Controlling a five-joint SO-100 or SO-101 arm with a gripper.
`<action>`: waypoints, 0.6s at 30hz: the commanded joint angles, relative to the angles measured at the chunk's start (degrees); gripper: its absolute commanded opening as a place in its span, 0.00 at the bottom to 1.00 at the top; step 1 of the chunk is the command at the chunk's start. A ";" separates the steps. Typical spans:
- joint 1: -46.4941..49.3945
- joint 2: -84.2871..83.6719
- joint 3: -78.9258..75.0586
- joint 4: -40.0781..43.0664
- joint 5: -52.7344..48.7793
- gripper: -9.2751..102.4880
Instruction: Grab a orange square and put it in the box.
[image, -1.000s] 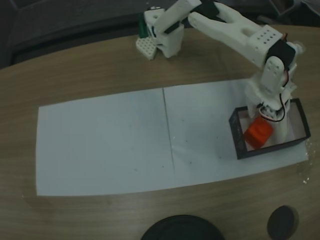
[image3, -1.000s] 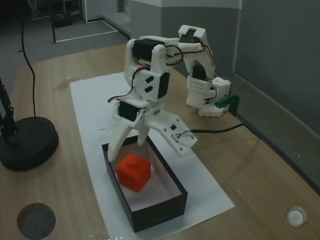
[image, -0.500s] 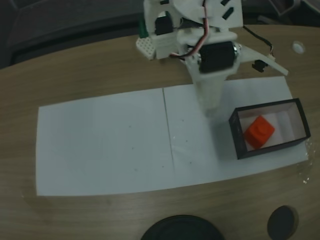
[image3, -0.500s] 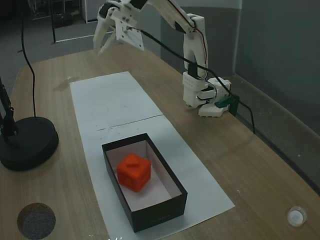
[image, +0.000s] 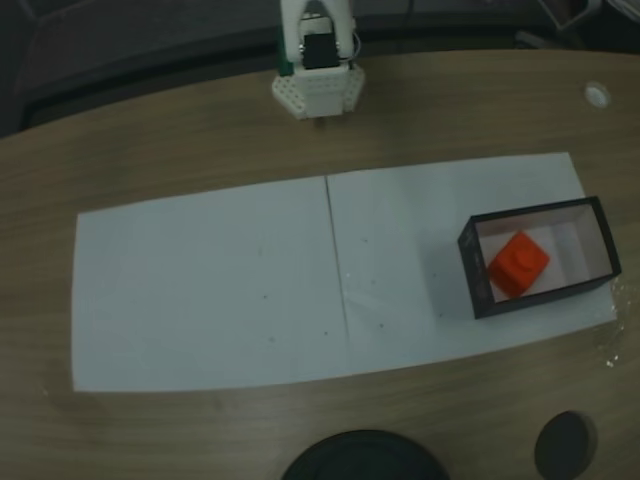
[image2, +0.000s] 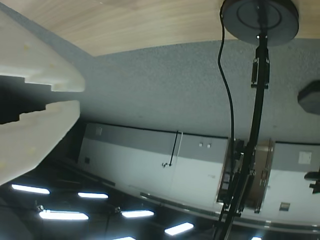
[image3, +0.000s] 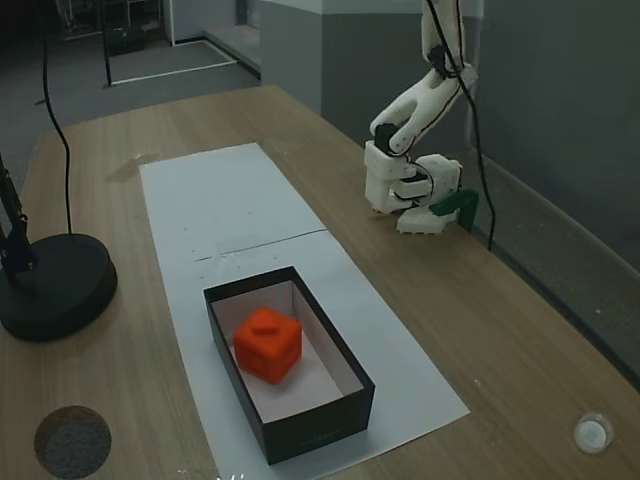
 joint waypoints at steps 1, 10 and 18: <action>0.26 9.14 6.15 -1.14 -0.26 0.08; 0.26 25.75 22.24 -2.46 -0.44 0.08; 0.18 35.86 35.16 -4.75 -0.44 0.08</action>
